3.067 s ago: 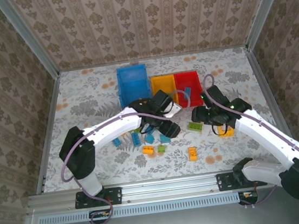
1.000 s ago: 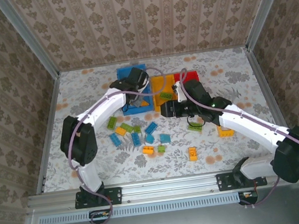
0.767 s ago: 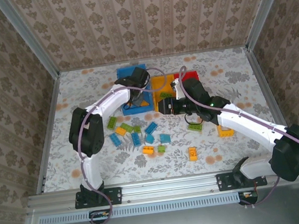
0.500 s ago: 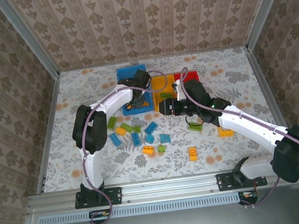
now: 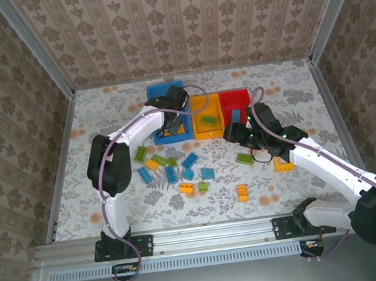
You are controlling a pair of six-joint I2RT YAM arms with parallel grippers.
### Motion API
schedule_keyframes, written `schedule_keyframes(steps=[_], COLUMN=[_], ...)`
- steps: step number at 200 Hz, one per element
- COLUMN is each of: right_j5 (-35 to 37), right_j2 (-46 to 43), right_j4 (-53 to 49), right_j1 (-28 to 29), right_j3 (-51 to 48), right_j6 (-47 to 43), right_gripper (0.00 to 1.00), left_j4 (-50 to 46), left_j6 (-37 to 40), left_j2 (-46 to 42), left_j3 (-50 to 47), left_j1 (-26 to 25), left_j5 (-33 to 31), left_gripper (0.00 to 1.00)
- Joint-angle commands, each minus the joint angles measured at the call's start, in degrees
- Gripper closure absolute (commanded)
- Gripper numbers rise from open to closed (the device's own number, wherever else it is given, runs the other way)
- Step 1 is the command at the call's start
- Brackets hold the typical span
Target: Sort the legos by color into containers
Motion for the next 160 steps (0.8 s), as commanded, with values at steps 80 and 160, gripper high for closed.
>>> schedule_keyframes(steps=[80, 160], right_j5=[-6.4, -9.4], right_j2=[12.6, 21.5], right_j4=[-18.6, -6.5], right_j1=[-5.7, -6.9], right_j3=[1.0, -0.7], right_j6=[46.9, 58.0], right_gripper=[0.31, 0.22], left_j4=[36.5, 33.4], left_j6=[-9.0, -9.6], left_j2=[-42.5, -46.4], left_j3=[-36.7, -38.1], left_j1=[-11.8, -16.9], left_j5=[26.9, 25.1], left_gripper=[0.24, 0.23])
